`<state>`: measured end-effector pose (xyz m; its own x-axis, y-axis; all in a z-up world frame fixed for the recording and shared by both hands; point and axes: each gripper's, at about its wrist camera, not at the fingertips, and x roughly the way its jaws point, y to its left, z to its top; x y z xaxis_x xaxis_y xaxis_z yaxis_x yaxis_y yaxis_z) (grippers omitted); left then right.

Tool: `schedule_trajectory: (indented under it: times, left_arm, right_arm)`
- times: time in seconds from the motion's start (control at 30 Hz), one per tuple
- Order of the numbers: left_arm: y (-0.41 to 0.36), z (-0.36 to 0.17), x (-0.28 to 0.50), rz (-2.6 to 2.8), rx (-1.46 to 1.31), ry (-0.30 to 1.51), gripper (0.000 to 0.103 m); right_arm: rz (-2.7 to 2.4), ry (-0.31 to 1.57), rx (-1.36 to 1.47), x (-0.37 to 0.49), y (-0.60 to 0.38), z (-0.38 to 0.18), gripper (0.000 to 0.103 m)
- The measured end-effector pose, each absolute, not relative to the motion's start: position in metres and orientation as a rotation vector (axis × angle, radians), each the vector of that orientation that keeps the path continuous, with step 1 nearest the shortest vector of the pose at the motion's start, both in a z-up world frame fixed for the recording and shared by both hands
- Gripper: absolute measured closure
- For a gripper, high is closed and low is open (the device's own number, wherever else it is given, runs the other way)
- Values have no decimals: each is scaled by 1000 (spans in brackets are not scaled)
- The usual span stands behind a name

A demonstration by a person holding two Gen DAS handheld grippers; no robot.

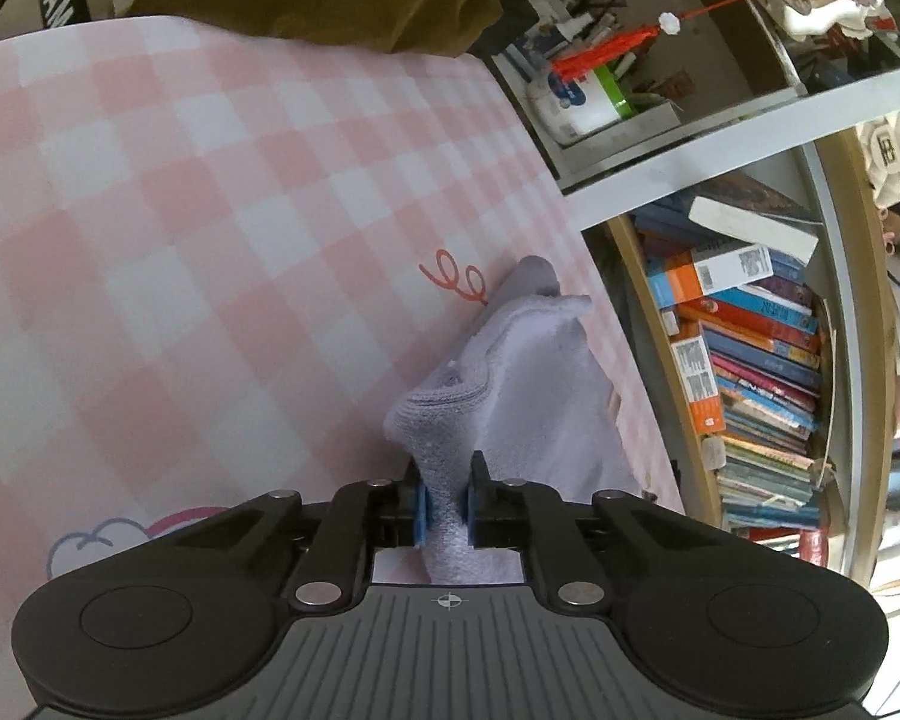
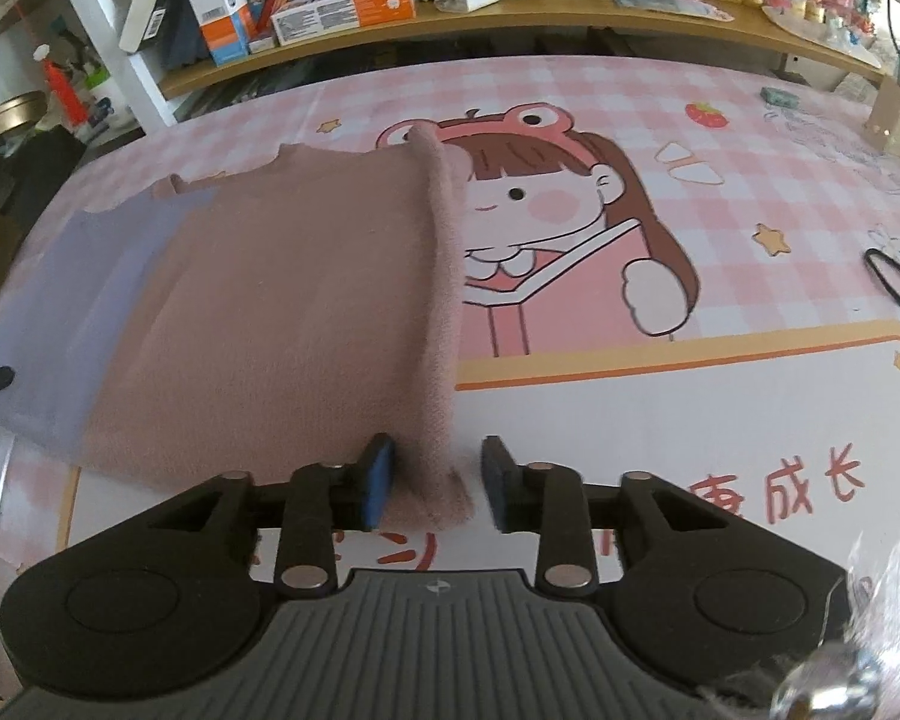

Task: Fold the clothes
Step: 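Lift the folded sweater with both tools and fold it over toward the middle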

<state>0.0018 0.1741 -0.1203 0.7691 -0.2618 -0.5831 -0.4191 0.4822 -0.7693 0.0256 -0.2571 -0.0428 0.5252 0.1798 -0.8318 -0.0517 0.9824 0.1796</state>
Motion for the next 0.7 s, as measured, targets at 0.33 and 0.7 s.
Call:
schedule_trajectory:
  times: [0.33,0.7]
  left_arm:
    - [171,-116,1,105,-1031,712,93]
    - [135,-61,0,103,-854,593,96]
  right_arm:
    - [183,974,149,31,-269,-39,75]
    - [351,984,150,38,-278,-51,84]
